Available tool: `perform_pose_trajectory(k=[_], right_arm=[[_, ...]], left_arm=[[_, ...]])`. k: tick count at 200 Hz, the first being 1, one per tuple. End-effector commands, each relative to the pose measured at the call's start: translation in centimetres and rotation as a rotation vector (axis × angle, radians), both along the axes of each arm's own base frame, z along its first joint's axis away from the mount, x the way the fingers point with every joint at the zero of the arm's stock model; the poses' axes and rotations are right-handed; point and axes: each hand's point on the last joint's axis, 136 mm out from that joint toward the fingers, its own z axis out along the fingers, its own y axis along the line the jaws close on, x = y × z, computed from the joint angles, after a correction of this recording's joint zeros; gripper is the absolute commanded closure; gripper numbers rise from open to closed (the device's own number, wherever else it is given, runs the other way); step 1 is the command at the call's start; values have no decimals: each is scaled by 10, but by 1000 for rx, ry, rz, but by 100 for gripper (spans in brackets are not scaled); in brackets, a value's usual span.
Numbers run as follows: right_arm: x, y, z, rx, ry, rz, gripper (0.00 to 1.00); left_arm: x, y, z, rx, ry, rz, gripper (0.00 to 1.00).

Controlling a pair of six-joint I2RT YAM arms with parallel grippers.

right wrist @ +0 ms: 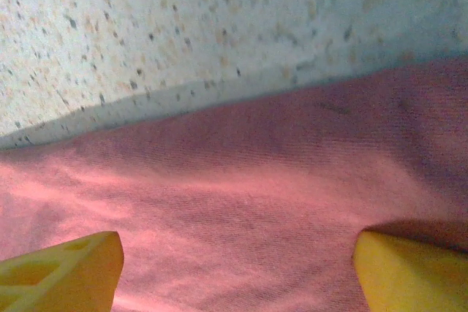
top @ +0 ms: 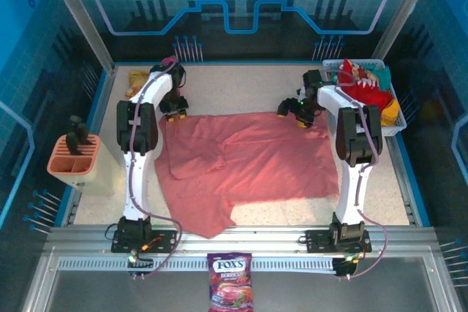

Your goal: Fold and stack the t-shirts

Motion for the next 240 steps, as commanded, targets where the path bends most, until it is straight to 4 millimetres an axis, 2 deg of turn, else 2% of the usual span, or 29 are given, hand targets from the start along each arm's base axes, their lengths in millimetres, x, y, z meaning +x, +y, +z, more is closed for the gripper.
perform_pose_trajectory(k=[1, 19, 38, 63, 93, 105, 125, 158, 171, 194, 214, 240], right_arm=[[8, -7, -12, 8, 49, -38, 16], [18, -6, -14, 14, 49, -47, 16], [27, -4, -14, 25, 44, -56, 16], [33, -3, -12, 30, 35, -65, 16], [38, 1, -1, 31, -11, -51, 16], [41, 2, 10, 36, -46, -42, 15], [47, 10, 41, 63, -137, -9, 15], [47, 22, 100, 81, -281, 64, 7], [40, 19, 118, 67, -311, 70, 0], [15, 9, 133, 45, -300, 55, 0], [-18, -3, 132, 18, -265, 31, 0], [-69, -21, 121, -59, -204, 25, 0]], left_arm=[[8, 12, -8, -1, 37, -1, 68], [30, 14, -1, -6, -15, -6, 68], [44, 16, 3, -22, -45, 3, 67], [54, 20, 12, -26, -94, 7, 65], [57, 12, 29, -72, -148, -5, 65], [56, 9, 39, -85, -171, -9, 65], [53, 5, 62, -106, -207, -17, 65], [44, -10, 126, -133, -314, -43, 63], [33, -19, 147, -139, -336, -63, 61], [-1, -31, 166, -146, -338, -87, 59], [-44, -36, 162, -154, -325, -78, 58], [-114, -39, 145, -205, -299, -13, 56]])
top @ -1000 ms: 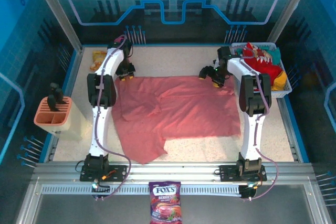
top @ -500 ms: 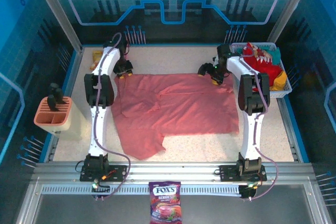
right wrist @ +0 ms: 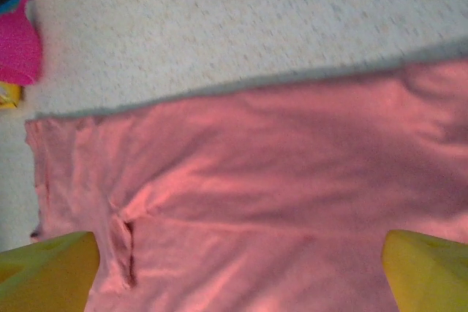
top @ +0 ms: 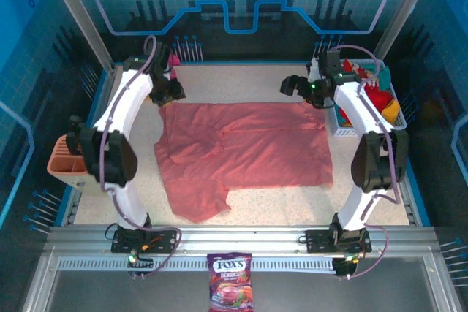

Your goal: Fold and stack the t-shirts

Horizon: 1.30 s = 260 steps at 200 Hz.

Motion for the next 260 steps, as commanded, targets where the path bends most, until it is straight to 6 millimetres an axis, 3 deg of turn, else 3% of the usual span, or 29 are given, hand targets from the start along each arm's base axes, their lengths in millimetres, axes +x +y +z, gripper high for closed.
perform_pose_trajectory(k=[1, 29, 53, 69, 87, 120, 154, 188, 208, 260], right_arm=[[-51, -22, -25, -92, 118, -21, 0], [-100, -42, -35, -120, 145, -94, 0], [-135, -60, -46, -105, 184, -155, 3], [-156, -70, -58, -134, 236, -182, 7], [-178, -83, -76, -169, 303, -248, 24], [-210, -91, -108, -87, 389, -358, 29], [-226, -95, -122, -76, 426, -402, 14], [-234, -93, -140, -20, 438, -440, 9], [-232, -94, -147, -11, 441, -451, 9], [-222, -100, -152, -10, 417, -468, 24]], left_arm=[[-51, -2, -22, -64, 47, 55, 56], [-126, -10, -49, -72, 128, 91, 55], [-179, -22, -71, -115, 212, 121, 55], [-208, -28, -79, -126, 245, 129, 55], [-238, -28, -88, -113, 302, 144, 55], [-282, -24, -99, -98, 382, 181, 56], [-307, -33, -122, -181, 418, 223, 55], [-305, -49, -142, -241, 397, 248, 55], [-302, -56, -149, -241, 397, 245, 54], [-309, -67, -164, -215, 424, 238, 54]])
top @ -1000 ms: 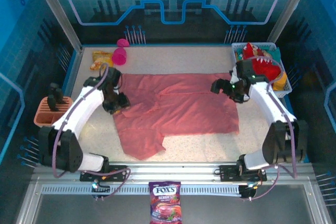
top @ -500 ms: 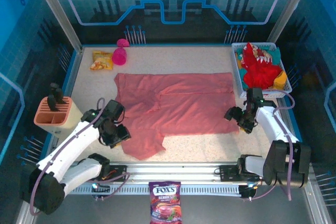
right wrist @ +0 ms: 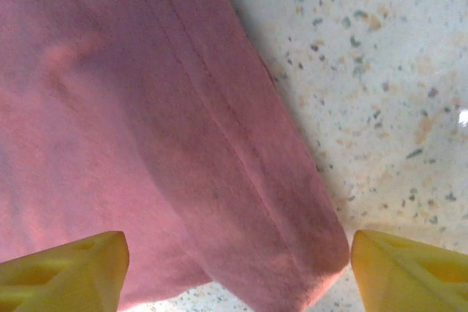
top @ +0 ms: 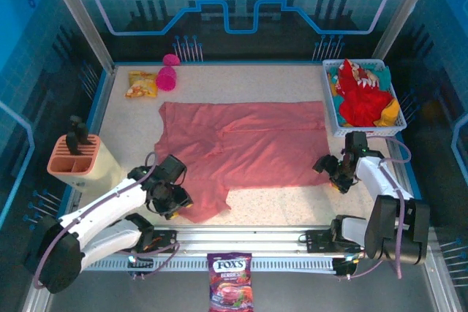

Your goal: Fold and stack the t-shirts

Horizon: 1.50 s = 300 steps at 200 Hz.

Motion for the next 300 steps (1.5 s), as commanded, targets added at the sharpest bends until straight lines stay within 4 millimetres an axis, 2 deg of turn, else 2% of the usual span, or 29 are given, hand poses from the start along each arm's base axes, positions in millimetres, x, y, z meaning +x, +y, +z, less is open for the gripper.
perform_pose_trajectory(k=[1, 48, 66, 97, 115, 126, 134, 162, 183, 189, 196, 219, 251, 292, 300], right_arm=[[6, -3, -4, 16, -17, -24, 24], [11, -4, -10, 29, -10, -15, 25], [12, -3, -10, 32, -15, -11, 27], [12, -4, -12, 28, -15, -12, 36], [11, -6, -13, 23, -12, -14, 44], [10, -8, -13, 18, -12, -15, 48], [10, -10, -13, 14, -12, -19, 55], [12, -17, -9, 5, -21, -20, 74], [16, -19, -6, -3, -26, -3, 80], [18, -19, -4, 1, -31, 7, 88], [19, -18, -3, 7, -31, 12, 92], [28, -14, 4, 29, -45, 62, 99], [43, -16, 14, 29, -43, 111, 98], [71, -17, 22, -16, -52, 154, 91], [85, -18, 30, -26, -79, 162, 88]], left_arm=[[-5, -6, -8, -9, 22, 36, 54], [-24, 13, -4, 104, 76, 14, 53], [-26, 9, -6, 86, 83, 12, 52], [-18, 1, -16, 76, 70, 18, 52], [-7, 0, -17, 86, 25, 32, 58], [1, 4, -14, 109, -9, 46, 66], [6, 5, -11, 117, -27, 54, 71], [17, 10, -3, 127, -47, 66, 100], [25, 16, 9, 134, -65, 64, 100], [28, 17, 14, 127, -73, 67, 100], [32, 17, 20, 119, -87, 68, 100], [49, 17, 44, 90, -131, 44, 100], [79, 20, 70, 73, -176, 12, 100], [125, 19, 71, 62, -202, -26, 100], [135, 19, 69, 66, -200, -38, 100]])
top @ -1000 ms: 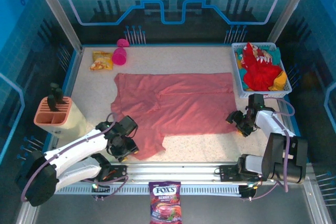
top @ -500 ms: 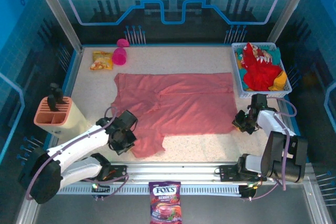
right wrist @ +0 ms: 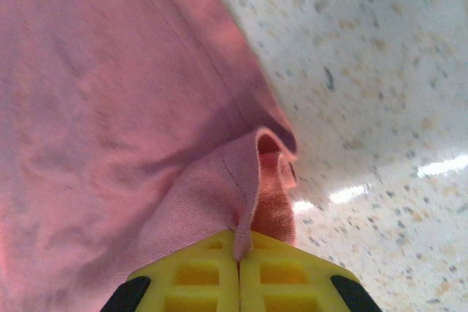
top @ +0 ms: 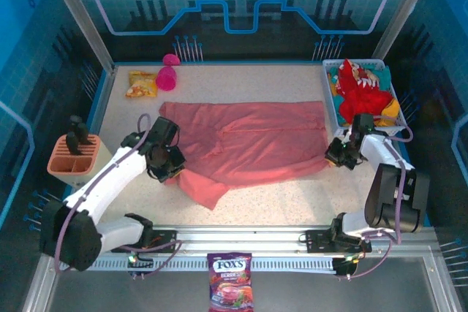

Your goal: Fold and stack the t-shirts

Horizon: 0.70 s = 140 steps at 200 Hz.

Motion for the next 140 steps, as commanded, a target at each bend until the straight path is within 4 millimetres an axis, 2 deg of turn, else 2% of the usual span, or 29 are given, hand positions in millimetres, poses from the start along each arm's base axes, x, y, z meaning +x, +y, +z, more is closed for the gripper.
perform_pose_trajectory(k=[1, 13, 29, 38, 50, 57, 77, 86, 112, 119, 140], right_arm=[[20, 0, 10, -30, -16, 47, 88], [27, -1, 10, -30, -21, 46, 77], [33, 1, 11, -36, -35, 56, 63], [34, 2, 11, -43, -40, 58, 43], [32, 4, 13, -36, -48, 58, 12], [29, 5, 15, -37, -52, 58, 0], [20, 8, 19, -29, -72, 48, 0], [5, 12, 12, -18, -45, 41, 0], [-21, 9, 3, -48, -22, 4, 0], [-27, 6, -1, -56, -8, -12, 7], [-41, -3, -15, -78, 28, -52, 20]], left_arm=[[25, -3, -1, -1, -9, -86, 100], [41, -3, -6, 4, -10, -96, 100], [60, -3, -12, 7, -14, -103, 94], [69, -3, -15, 9, -12, -108, 89], [75, -4, -17, -5, -3, -115, 75], [77, -5, -16, -10, -10, -121, 70], [76, -3, -7, -8, -28, -133, 52], [71, 1, -3, 3, -28, -139, 47], [51, 7, 6, 2, -26, -153, 45], [44, 7, 7, -8, -27, -154, 45], [20, 12, 2, -8, 10, -145, 46]])
